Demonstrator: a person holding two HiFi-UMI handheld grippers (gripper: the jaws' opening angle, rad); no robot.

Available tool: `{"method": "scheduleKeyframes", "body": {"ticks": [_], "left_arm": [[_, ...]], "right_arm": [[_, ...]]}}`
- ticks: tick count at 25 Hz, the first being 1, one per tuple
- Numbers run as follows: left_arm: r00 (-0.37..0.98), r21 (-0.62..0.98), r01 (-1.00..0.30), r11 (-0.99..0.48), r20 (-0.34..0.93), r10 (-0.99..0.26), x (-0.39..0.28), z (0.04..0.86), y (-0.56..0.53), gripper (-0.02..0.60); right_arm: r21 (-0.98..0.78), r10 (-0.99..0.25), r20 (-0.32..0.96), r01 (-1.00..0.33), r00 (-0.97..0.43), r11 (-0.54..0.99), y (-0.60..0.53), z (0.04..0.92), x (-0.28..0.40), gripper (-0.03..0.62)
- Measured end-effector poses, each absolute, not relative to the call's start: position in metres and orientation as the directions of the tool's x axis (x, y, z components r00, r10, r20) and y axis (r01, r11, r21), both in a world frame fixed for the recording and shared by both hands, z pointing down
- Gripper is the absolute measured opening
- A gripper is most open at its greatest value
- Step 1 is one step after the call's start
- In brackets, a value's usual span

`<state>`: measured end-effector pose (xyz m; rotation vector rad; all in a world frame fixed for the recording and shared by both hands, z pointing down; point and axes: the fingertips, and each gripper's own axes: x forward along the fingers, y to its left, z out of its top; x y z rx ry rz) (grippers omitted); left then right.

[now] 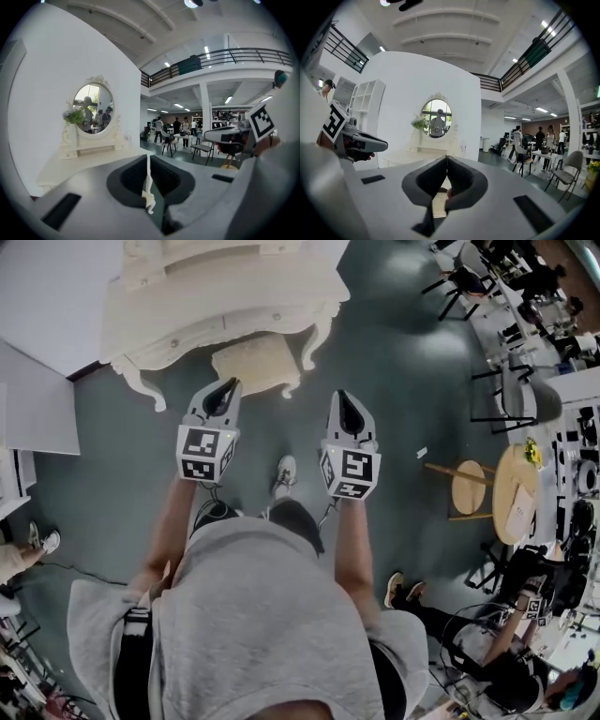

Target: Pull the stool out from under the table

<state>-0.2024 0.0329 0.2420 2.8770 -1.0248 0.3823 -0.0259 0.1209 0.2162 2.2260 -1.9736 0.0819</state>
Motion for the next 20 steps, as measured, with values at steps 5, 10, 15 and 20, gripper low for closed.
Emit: {"method": "scheduleKeyframes", "body": {"ticks": [5,10,15,20], "left_arm": [[0.701,-0.017,-0.678,-0.735,0.289,-0.652,-0.171,0.254,0.002,0.021],[0.657,-0.014,-0.722,-0.692,0.3,-0.692,-0.149,0.259,-0.022,0.021],[0.602,-0.016,-0.768,-0.64,0.322,-0.73,-0.141,0.269,-0.039,0.021],[0.543,0.003,-0.818,-0.576,0.336,-0.769,-0.147,0.28,-0.053,0.021]], "right_arm": [[0.061,-0.981,0.18,-0.996,0.076,-0.066,0.08,0.228,0.017,0.014],[0.036,-0.978,0.208,-0.999,0.013,-0.006,0.046,0.239,0.046,0.014],[0.019,-0.972,0.227,-0.998,-0.057,0.063,0.017,0.251,0.058,0.014],[0.011,-0.958,0.256,-0.991,-0.129,0.137,-0.008,0.268,0.059,0.014]]}}
